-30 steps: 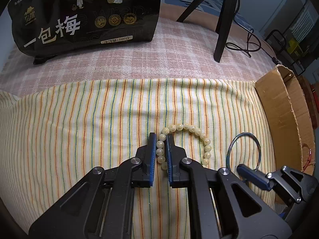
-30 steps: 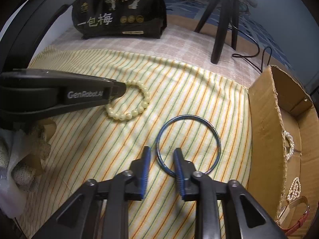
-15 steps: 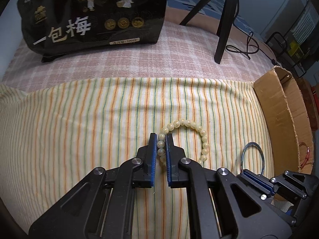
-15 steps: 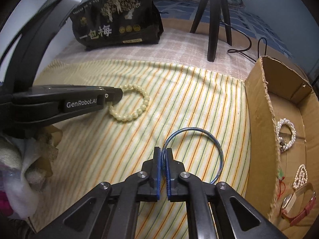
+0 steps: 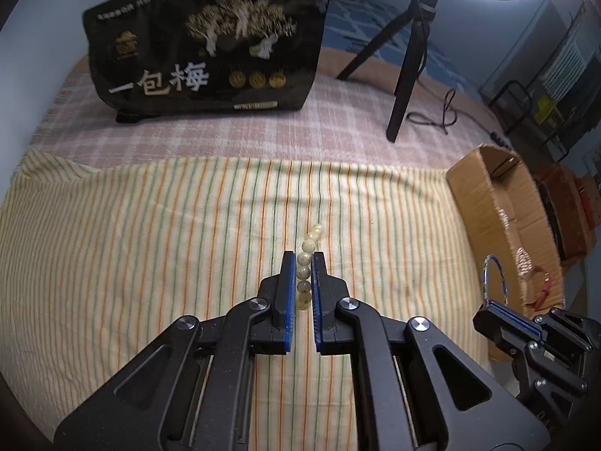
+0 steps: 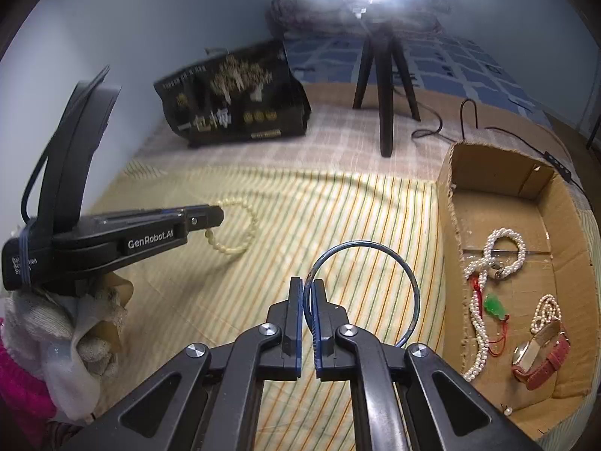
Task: Organize jewelry
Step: 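Lift the bracelet with the left tool while the right tool carries the bangle to the box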
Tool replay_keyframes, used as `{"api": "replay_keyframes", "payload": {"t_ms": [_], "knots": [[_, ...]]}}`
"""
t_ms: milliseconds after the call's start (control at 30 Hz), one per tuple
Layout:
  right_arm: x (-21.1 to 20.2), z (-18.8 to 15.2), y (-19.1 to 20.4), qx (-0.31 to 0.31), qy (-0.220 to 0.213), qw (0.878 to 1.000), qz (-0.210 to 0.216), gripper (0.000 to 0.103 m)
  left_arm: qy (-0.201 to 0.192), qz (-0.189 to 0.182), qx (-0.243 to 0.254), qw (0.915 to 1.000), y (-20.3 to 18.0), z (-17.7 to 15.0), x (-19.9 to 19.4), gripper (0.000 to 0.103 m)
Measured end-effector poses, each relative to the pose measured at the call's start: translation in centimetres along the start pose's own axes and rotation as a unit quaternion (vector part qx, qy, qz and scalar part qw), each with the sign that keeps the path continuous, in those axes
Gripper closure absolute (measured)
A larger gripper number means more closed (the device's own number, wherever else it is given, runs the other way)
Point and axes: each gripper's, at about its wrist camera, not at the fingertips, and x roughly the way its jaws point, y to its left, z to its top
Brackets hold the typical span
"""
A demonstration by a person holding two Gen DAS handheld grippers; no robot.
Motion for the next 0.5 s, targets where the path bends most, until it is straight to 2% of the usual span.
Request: {"api": "replay_keyframes", "payload": {"t_ms": [300,500], "knots": [[-3.4,0.7,-0.6,0.022,-0.039,0.999,0.017,0.102,-0.031,-0.035,-0.018,0.9987,-0.7,0.0,-3.7,0.098],[-6.0,1.1,-2.2,0.037,-0.066,0.997,0.015,0.102,-0.05,-0.055,-0.009,0.9972,-2.8,0.0,-5.6,0.098]]}}
